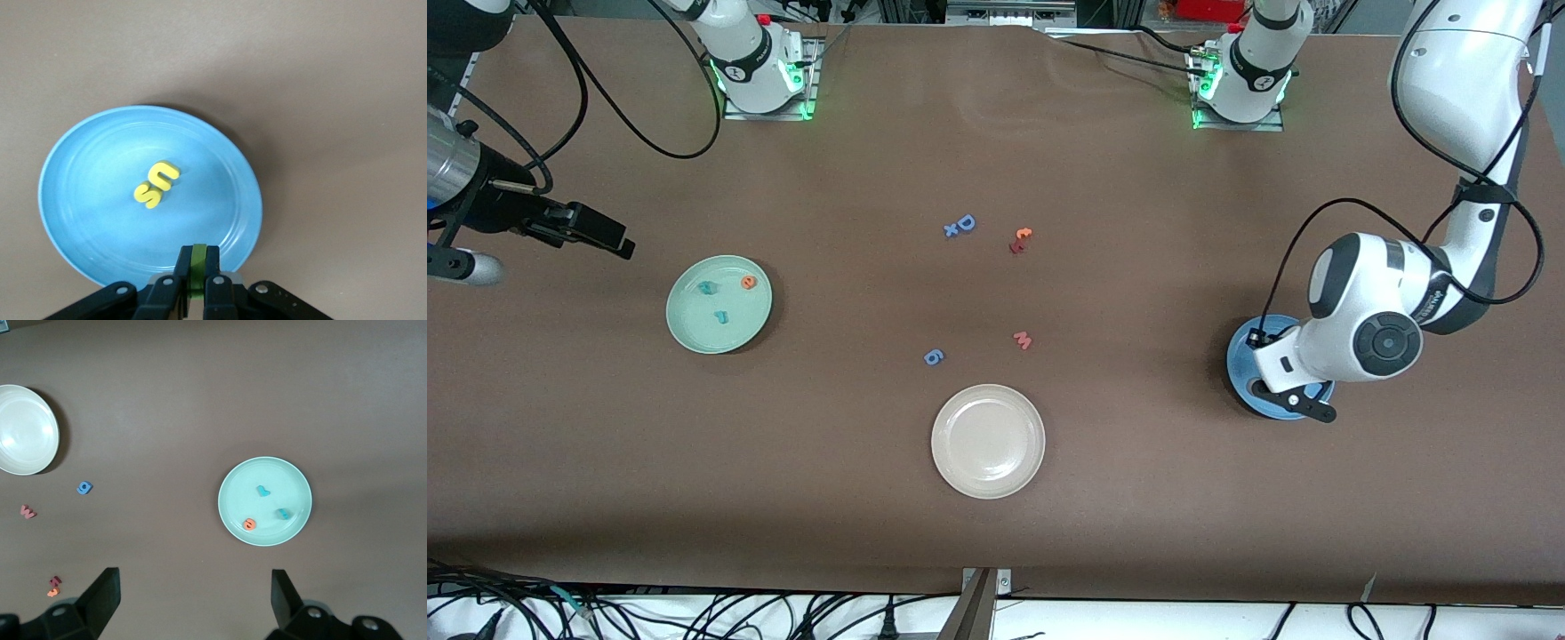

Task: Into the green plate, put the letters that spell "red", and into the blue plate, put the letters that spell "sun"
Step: 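Carry the green u onto the blue plate and open the left gripper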

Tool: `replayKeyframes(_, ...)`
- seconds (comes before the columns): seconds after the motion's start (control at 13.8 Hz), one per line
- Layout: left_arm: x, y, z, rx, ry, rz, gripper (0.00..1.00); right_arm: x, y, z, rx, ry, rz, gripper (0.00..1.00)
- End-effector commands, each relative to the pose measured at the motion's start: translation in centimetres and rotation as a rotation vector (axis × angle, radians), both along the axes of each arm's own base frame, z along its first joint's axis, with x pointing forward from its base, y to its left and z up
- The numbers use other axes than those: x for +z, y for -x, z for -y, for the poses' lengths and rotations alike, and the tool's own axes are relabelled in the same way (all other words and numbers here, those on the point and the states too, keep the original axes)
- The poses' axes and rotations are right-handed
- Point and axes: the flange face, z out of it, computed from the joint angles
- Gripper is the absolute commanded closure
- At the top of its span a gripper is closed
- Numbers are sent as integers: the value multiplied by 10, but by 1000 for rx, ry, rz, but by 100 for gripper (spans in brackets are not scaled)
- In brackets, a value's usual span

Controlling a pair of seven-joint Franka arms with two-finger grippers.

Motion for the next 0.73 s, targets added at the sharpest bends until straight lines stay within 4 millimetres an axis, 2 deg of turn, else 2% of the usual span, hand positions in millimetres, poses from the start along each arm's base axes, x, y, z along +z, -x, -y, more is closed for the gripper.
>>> replayKeyframes(0.0,-4,-2,5,-70,-10,-10,100,9,3,-4,9,-16,16,0)
replayKeyframes(0.22,-21,-17,-25,-109,26,-13,100,9,3,-5,9,-19,17,0)
replayKeyframes(0.29,-24,-21,-33,-125,26,-11,97,10,4,-5,9,-19,18,0)
replayKeyframes(0.36,-25,-23,-35,-131,25,-10,76,11,4,-5,10,-21,20,0)
replayKeyframes(0.44,-25,-23,-34,-120,23,-9,6,11,4,-5,10,-21,20,0)
replayKeyframes(0.51,-24,-23,-35,-117,24,-7,0,11,4,-5,10,-21,20,0)
replayKeyframes(0.65,-21,-24,-32,-104,31,-4,0,13,5,-5,11,-21,23,0)
